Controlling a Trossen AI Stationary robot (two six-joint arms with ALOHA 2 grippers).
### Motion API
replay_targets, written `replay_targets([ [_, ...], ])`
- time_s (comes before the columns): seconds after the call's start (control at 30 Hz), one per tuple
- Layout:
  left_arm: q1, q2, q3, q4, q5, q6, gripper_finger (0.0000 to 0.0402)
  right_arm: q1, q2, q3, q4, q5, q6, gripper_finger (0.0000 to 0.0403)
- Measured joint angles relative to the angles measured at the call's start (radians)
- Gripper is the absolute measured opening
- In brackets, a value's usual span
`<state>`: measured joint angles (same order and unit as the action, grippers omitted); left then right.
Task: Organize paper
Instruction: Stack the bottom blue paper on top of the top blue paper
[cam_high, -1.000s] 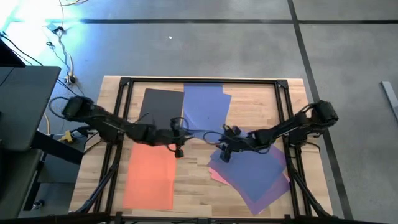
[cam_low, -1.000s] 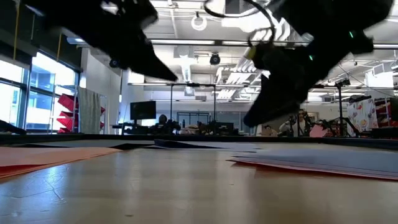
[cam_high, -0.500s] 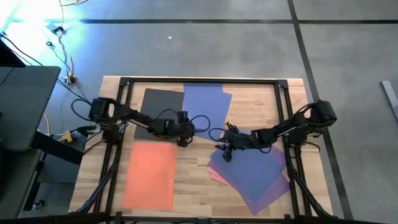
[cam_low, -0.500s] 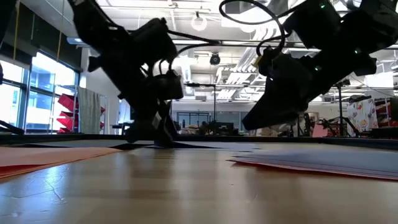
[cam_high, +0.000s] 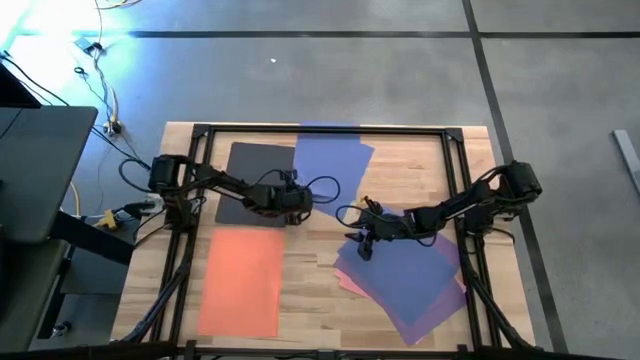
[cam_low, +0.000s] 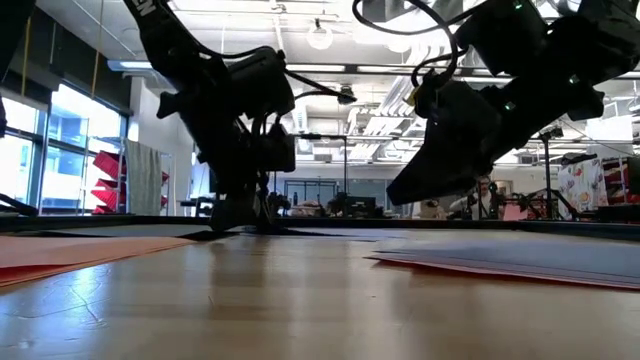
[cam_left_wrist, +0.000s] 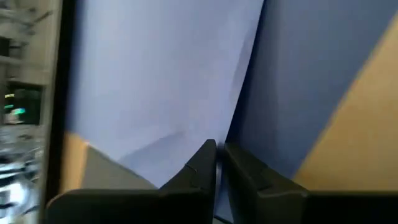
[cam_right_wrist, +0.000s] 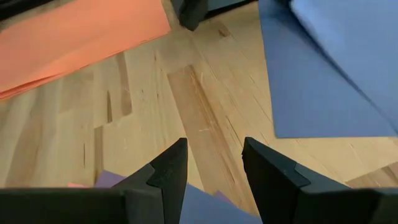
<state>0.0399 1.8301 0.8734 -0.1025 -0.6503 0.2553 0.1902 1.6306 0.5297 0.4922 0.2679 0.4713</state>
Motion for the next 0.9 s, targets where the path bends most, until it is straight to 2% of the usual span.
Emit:
replay_targets([
  [0.13, -0.035, 0.0, 0.0, 0.0, -0.047, -0.026, 0.0, -0.001, 0.0, 0.0, 0.025, 0.019, -0.001, 0.0139],
  [0.23, -0.077, 0.0, 0.0, -0.003, -0.122, -0.103, 0.0, -0.014, 0.014, 0.001, 0.035, 0.053, 0.001, 0.0138],
  [0.3, -0.108, 0.0, 0.0, 0.003, -0.175, -0.143, 0.0, -0.028, 0.046, 0.004, 0.038, 0.063, 0.009, 0.0135],
  [0.43, -0.152, -0.002, 0.028, -0.02, -0.241, -0.124, 0.0, -0.059, 0.138, 0.053, 0.037, 0.07, 0.005, 0.0125],
  [0.63, -0.196, -0.029, 0.086, -0.076, -0.371, -0.123, 0.0, -0.068, 0.249, 0.142, 0.025, 0.206, -0.018, 0.0104],
  [0.77, -0.222, -0.057, 0.11, -0.119, -0.421, -0.124, 0.0, -0.074, 0.274, 0.151, -0.01, 0.194, -0.008, 0.0084],
  [0.9, -0.246, -0.097, 0.112, -0.122, -0.438, -0.123, 0.0, -0.089, 0.242, 0.156, -0.136, 0.115, -0.006, 0.0068],
])
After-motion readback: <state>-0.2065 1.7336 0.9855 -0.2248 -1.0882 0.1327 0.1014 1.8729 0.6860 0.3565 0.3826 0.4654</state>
